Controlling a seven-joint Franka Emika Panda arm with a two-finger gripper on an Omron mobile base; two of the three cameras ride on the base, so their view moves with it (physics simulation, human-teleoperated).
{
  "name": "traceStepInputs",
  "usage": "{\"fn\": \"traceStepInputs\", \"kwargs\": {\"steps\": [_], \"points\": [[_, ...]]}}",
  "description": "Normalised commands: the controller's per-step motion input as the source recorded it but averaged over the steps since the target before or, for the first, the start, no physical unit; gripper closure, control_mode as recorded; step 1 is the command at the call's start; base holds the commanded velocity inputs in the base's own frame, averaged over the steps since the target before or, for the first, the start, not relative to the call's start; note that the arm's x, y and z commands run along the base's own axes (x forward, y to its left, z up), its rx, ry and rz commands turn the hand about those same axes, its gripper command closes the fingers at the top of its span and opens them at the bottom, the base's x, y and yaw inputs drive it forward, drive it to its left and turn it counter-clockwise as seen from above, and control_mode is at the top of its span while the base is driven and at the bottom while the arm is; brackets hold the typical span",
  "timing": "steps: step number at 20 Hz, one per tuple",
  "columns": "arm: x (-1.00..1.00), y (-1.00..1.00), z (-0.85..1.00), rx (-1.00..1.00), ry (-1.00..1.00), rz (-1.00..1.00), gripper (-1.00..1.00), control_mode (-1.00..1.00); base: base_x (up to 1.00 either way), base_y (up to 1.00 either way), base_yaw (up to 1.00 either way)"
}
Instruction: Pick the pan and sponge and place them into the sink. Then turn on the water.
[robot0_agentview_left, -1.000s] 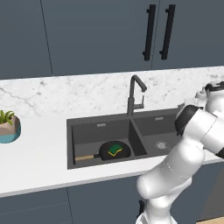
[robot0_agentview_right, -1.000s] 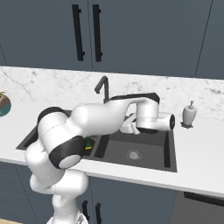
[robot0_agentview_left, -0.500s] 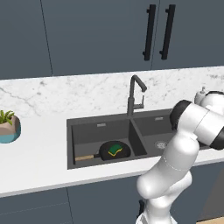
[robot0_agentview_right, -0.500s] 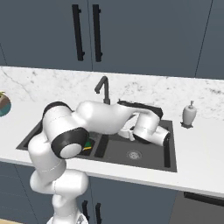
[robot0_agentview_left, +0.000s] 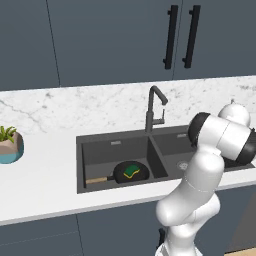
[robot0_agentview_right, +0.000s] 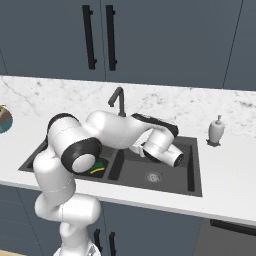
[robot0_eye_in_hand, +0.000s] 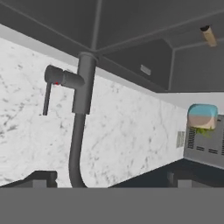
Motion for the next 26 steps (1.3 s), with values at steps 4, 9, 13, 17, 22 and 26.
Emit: {"fn": "traceStepInputs", "kwargs": {"steps": [4,9,13,17,22,26], "points": [[0.27,0.18,-0.06,0.03,0.00,-0.06,-1.00,-1.00,0.00,0.00,0.00],[0.23,0.17,-0.17,0.00,-0.02,-0.06,-1.00,-1.00,0.00,0.00,0.00],[0.18,0.15,-0.11,0.03,-0.03,-0.06,-1.00,-1.00,0.00,0.00,0.00],[0.25,0.14,-0.03,0.03,-0.02,-0.03,-1.00,-1.00,0.00,0.00,0.00],[0.38,0.14,0.00,0.04,-0.03,0.00,-1.00,-1.00,0.00,0.00,0.00],[0.37,0.09,0.00,0.02,-0.05,0.00,-1.00,-1.00,0.00,0.00,0.00]]}}
